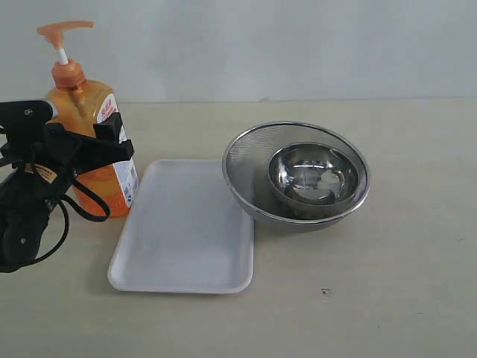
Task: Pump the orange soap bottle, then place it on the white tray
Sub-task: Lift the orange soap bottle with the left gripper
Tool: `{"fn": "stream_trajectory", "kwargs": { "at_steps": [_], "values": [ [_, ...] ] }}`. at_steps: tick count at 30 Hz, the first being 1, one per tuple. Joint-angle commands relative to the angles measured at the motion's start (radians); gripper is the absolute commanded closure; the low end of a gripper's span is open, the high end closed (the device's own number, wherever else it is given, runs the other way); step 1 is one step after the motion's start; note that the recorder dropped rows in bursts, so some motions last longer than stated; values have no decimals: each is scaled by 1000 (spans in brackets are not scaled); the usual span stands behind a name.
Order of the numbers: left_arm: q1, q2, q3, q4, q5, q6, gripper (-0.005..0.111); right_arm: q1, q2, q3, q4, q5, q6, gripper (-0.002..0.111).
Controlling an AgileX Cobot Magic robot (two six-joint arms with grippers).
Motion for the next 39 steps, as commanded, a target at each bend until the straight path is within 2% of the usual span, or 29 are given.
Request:
{"fn": "stream_trajectory", "kwargs": {
  "at_steps": [1, 15, 29, 39],
  "values": [
    [-2, 3, -4, -4, -32, 0, 102, -6, -4, 0, -3, -11, 0, 108],
    [-2, -5, 3, -2, -32, 0, 102, -6, -4, 0, 11, -11, 0, 108],
    [-2, -142, 3, 64, -32, 0, 102, -6, -4, 0, 11, -11, 0, 108],
    [-4, -225, 3, 74, -32, 62, 102, -6, -4, 0, 11, -11, 0, 108]
  ]
}}
